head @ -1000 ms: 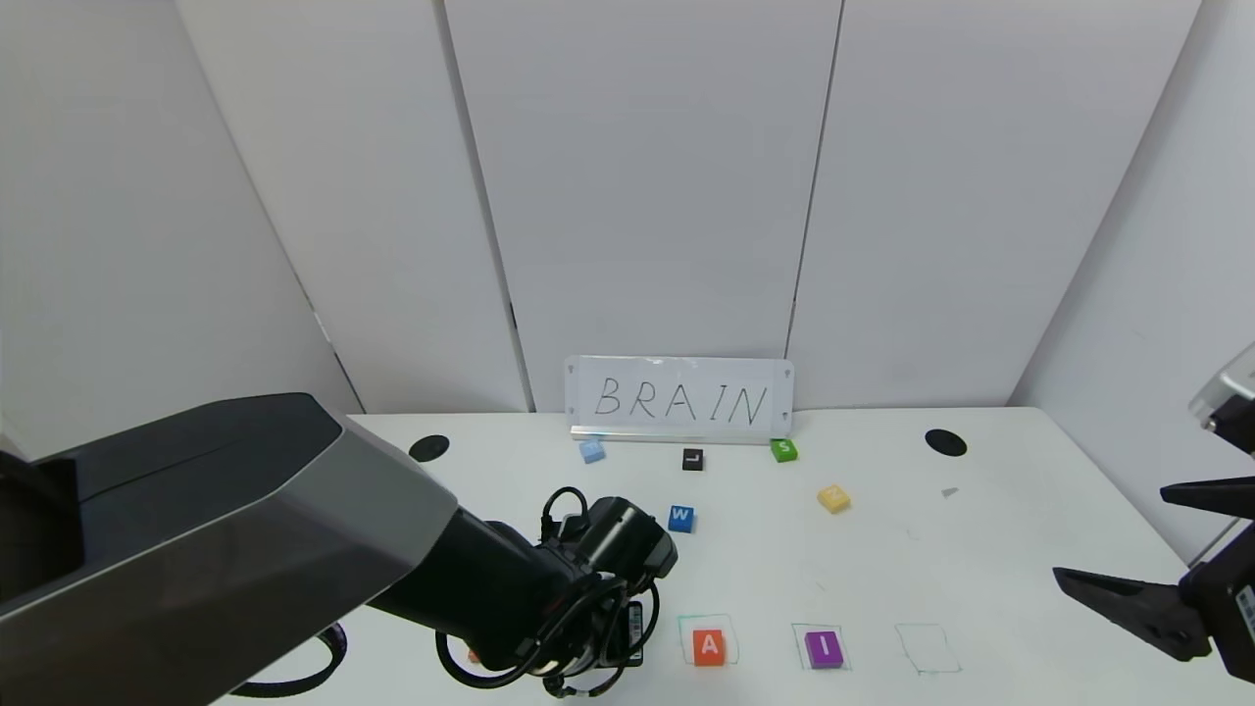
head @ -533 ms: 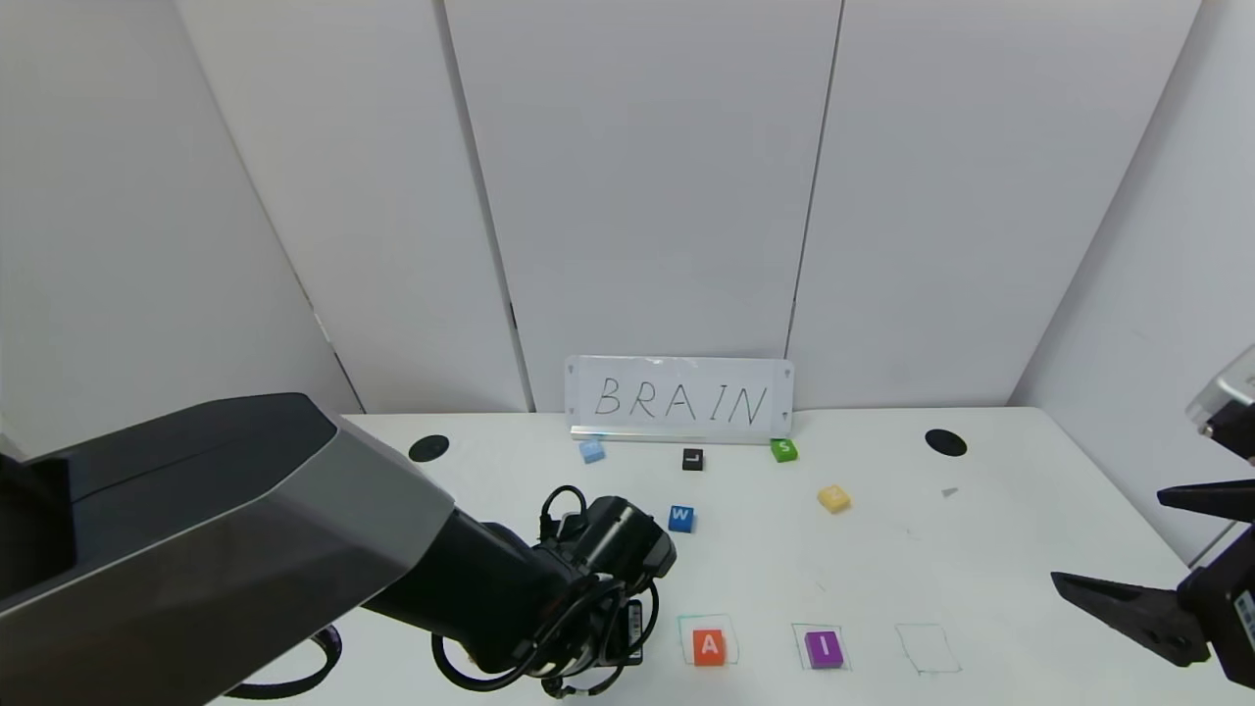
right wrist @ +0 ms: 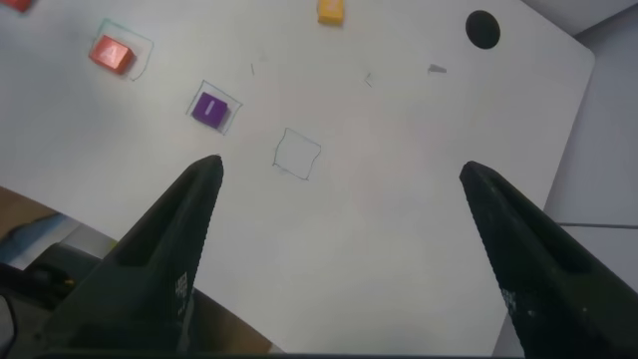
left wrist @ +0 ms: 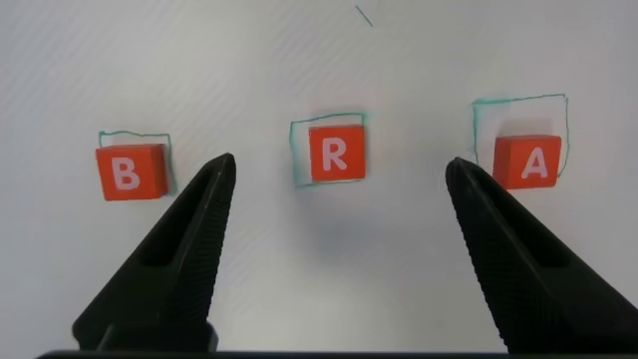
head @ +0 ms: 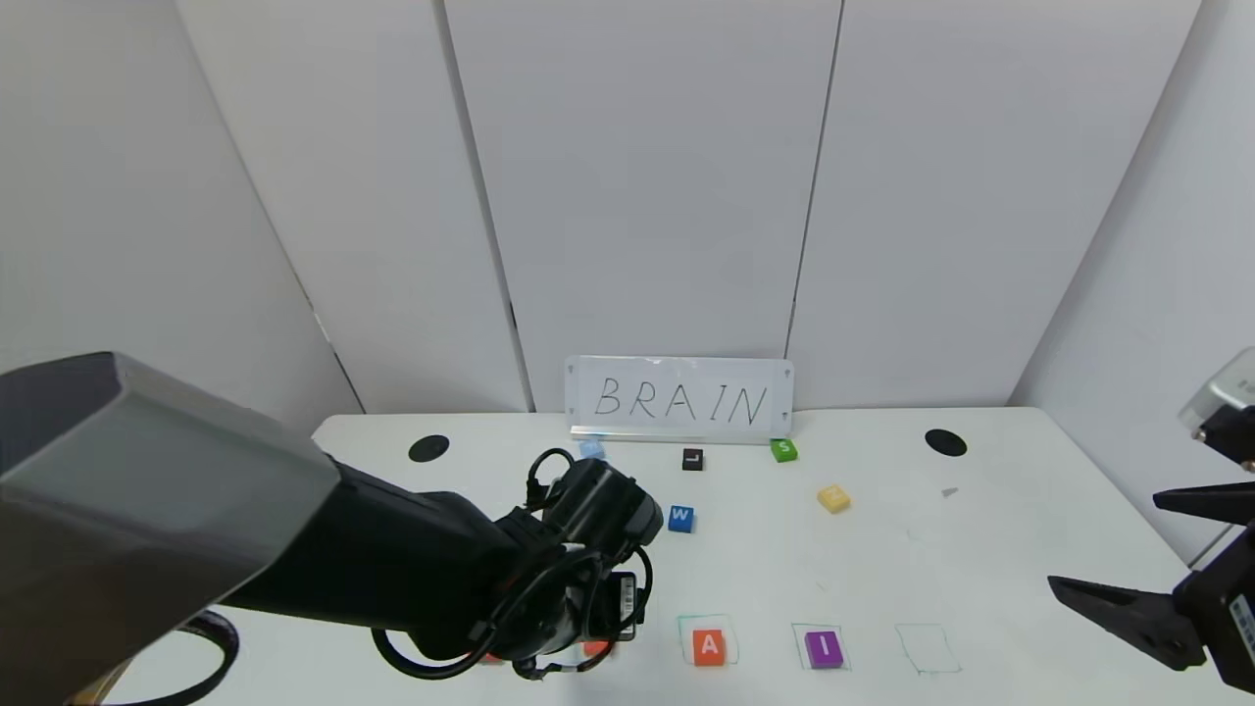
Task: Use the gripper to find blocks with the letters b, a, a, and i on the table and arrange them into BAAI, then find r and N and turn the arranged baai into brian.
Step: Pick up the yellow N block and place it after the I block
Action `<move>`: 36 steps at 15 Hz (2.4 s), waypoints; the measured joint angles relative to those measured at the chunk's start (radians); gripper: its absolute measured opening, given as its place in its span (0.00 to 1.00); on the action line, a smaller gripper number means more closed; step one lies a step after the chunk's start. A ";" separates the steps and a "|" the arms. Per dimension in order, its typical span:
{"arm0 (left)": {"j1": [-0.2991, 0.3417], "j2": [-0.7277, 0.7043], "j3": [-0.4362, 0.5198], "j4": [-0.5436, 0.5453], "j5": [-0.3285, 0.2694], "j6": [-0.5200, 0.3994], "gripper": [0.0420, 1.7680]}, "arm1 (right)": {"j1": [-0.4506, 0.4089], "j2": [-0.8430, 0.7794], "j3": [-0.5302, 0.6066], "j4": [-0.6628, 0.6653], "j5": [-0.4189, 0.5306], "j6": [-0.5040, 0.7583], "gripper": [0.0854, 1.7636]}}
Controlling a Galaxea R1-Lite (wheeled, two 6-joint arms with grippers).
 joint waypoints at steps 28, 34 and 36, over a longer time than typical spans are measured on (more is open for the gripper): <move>0.352 -0.619 0.060 0.169 -0.373 0.566 0.96 | -0.197 0.533 -0.243 -0.071 0.142 0.020 0.97; 0.348 -0.637 0.065 0.169 -0.373 0.566 0.97 | -0.221 0.798 -0.492 -0.011 0.187 -0.081 0.97; 0.351 -0.640 0.067 0.168 -0.373 0.574 0.97 | -0.222 0.874 -0.588 0.041 0.243 -0.084 0.97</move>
